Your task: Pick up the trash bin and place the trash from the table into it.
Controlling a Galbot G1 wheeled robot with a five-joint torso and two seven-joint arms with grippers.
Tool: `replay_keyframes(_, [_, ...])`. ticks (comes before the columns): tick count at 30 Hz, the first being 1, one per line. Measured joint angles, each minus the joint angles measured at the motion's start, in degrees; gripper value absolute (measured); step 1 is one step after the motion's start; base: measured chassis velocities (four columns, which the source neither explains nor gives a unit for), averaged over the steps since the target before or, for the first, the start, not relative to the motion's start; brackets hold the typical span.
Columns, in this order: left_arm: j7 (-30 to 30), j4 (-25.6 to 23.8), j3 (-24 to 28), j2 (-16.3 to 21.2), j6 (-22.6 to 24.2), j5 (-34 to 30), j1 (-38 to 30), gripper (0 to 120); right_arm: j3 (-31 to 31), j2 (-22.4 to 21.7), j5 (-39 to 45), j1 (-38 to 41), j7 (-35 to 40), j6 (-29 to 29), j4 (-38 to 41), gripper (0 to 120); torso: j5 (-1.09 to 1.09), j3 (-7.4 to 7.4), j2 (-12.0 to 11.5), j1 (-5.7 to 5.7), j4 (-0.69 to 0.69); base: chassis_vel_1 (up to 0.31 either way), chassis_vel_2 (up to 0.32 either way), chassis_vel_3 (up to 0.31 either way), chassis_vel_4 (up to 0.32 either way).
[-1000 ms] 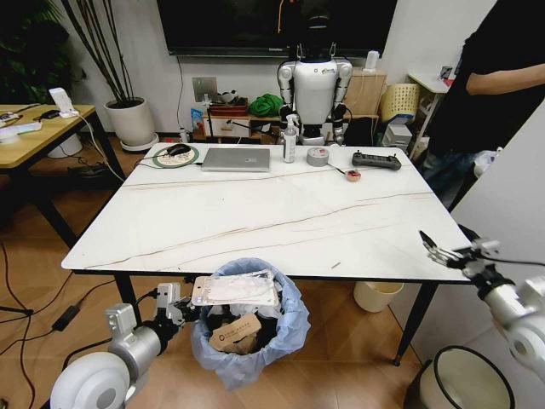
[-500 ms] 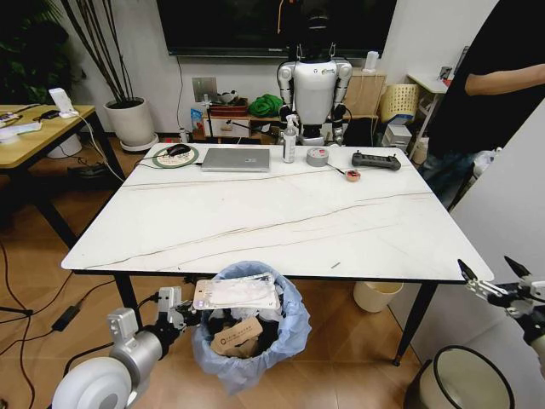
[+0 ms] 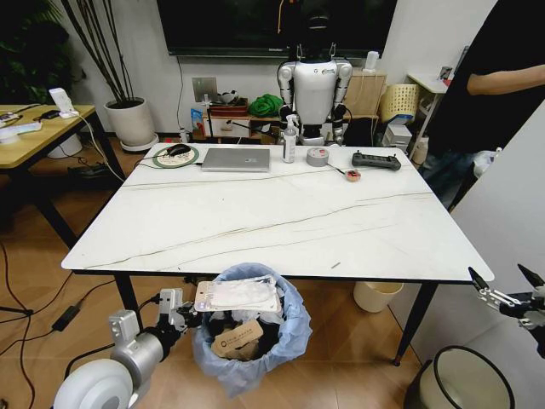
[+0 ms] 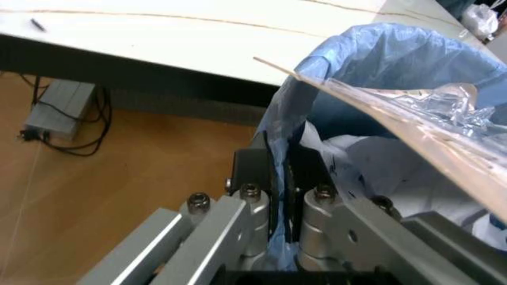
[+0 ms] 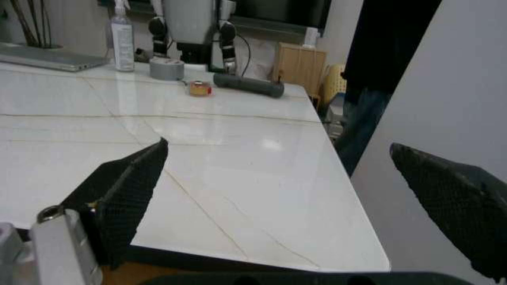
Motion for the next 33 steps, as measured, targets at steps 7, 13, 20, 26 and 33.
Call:
replay_keyframes(7, [-1.3,-0.6,0.2,0.0,-0.5,1.3,0.6,0,-0.1,-0.1,0.0,0.1,0.0,0.0,0.0,100,0.00,0.00,0.0,0.00,0.00,0.000,0.000,0.000,0.000])
replay_keyframes(13, [-3.7,-0.2,0.6,-0.5,-1.8,4.0,0.6,0,-0.2,-0.1,0.0,0.2,0.0,0.0,0.0,100,0.00,0.00,0.0,0.00,0.00,0.000,0.000,0.000,0.000])
replay_keyframes(20, [-4.9,0.5,0.8,-0.5,-2.9,7.6,1.1,0,-0.2,-0.1,0.0,0.2,0.0,0.0,-0.1,100,0.00,0.00,0.0,0.00,0.00,0.000,0.000,0.000,0.000])
replay_keyframes(26, [-4.9,0.4,0.8,-0.5,-3.0,8.4,1.7,0,-0.2,-0.1,0.0,0.2,0.0,0.0,-0.1,100,0.00,0.00,0.0,0.00,0.00,0.000,0.000,0.000,0.000])
replay_keyframes(33, [-4.9,0.0,0.8,-0.5,-3.1,8.2,2.0,0,-0.3,-0.1,0.0,0.2,0.0,0.0,-0.1,100,0.00,0.00,0.0,0.00,0.00,0.000,0.000,0.000,0.000])
